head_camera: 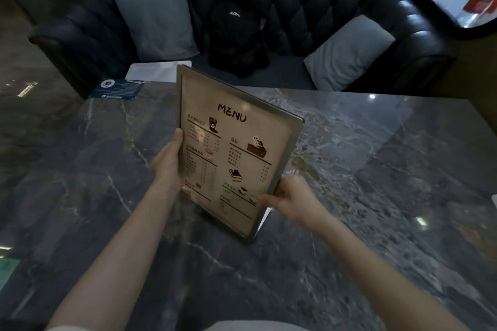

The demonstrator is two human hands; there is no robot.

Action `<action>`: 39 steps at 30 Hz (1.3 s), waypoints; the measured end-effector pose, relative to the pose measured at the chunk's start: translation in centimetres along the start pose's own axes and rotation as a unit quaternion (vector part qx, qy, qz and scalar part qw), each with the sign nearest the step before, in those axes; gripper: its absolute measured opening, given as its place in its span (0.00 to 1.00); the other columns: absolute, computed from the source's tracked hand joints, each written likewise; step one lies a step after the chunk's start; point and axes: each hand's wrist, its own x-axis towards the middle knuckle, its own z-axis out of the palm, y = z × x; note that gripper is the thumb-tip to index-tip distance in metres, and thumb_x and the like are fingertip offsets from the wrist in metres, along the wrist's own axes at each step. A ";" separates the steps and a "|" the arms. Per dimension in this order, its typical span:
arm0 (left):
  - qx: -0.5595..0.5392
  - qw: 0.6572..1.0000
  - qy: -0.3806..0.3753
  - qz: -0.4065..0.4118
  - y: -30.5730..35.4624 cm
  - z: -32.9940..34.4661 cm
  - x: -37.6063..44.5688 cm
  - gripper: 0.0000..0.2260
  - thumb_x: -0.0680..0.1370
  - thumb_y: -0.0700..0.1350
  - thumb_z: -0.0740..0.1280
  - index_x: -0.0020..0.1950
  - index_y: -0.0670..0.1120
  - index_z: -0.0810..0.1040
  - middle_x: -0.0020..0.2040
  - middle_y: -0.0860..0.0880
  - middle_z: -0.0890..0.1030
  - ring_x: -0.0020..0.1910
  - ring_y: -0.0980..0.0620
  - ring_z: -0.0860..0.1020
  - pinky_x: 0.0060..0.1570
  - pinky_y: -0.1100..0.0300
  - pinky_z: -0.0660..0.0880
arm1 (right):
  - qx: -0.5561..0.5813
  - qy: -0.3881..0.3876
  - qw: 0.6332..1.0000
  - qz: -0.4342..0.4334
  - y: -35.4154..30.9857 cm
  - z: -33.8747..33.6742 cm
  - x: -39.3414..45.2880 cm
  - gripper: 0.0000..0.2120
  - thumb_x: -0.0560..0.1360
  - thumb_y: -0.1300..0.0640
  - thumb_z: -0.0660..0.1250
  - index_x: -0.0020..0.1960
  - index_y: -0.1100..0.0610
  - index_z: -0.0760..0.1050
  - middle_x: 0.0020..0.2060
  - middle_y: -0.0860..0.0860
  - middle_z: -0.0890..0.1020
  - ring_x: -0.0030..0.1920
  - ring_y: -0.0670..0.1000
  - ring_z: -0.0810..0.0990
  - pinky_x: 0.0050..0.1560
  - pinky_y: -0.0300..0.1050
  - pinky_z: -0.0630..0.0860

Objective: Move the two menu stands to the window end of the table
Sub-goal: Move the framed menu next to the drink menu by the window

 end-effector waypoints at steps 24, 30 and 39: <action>0.088 0.958 -0.266 -0.060 -5.3 32.6 -10.8 0.25 0.61 0.60 0.72 0.50 0.44 0.81 0.46 0.47 0.85 0.46 0.48 0.83 0.42 0.54 0.78 | 0.082 0.205 0.970 0.100 8.0 -24.7 -15.1 0.10 0.69 0.60 0.72 0.48 0.50 0.77 0.46 0.45 0.84 0.46 0.42 0.83 0.44 0.38 0.81; 0.085 0.955 -0.271 -0.090 -9.1 42.5 -13.6 0.19 0.69 0.53 0.72 0.52 0.42 0.81 0.46 0.45 0.85 0.44 0.49 0.84 0.39 0.58 0.81 | 0.088 0.265 0.951 0.132 13.0 -31.5 -18.3 0.09 0.68 0.60 0.73 0.48 0.55 0.78 0.44 0.47 0.84 0.43 0.42 0.84 0.40 0.34 0.80; 0.090 0.919 -0.375 -0.087 -14.9 54.8 -15.7 0.26 0.66 0.56 0.72 0.56 0.41 0.79 0.52 0.45 0.83 0.50 0.48 0.82 0.49 0.53 0.78 | 0.079 0.339 0.925 0.150 19.4 -39.1 -21.3 0.09 0.70 0.59 0.71 0.49 0.52 0.77 0.48 0.46 0.82 0.45 0.41 0.82 0.44 0.36 0.81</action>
